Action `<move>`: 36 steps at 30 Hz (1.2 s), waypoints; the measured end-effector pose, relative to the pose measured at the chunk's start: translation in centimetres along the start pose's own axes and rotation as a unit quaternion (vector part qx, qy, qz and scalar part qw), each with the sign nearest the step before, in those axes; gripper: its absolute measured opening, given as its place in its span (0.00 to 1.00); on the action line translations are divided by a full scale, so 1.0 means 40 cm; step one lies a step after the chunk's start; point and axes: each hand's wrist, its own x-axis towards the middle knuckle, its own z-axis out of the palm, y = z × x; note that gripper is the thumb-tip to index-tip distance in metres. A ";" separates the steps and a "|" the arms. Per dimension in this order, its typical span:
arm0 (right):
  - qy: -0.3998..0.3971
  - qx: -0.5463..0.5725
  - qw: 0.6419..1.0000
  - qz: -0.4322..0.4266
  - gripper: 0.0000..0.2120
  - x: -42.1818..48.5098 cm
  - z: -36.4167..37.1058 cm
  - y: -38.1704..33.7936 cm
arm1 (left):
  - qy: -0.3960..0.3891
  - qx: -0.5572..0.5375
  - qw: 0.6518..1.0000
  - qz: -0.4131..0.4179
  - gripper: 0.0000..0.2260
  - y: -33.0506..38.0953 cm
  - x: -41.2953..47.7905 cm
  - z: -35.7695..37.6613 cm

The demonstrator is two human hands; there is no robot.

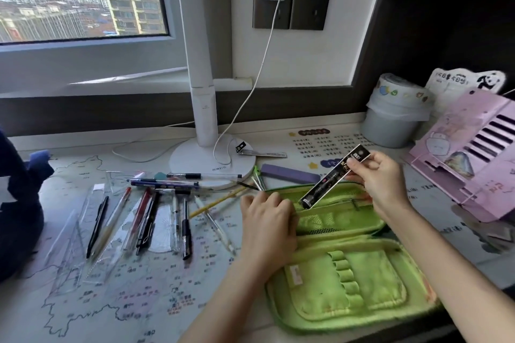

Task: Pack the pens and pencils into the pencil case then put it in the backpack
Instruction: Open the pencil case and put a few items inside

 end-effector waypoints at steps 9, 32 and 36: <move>-0.321 -0.267 0.908 0.039 0.06 -0.003 -0.015 -0.003 | 0.042 -0.054 0.998 0.012 0.05 -0.005 0.003 0.005; -0.347 -0.539 0.750 -0.163 0.09 0.013 0.402 -0.044 | 0.062 -0.229 0.963 -0.130 0.04 -0.018 0.000 0.020; -0.368 -0.540 0.738 -0.165 0.09 0.023 0.404 -0.029 | 0.070 -0.230 0.962 -0.128 0.04 -0.020 0.002 0.021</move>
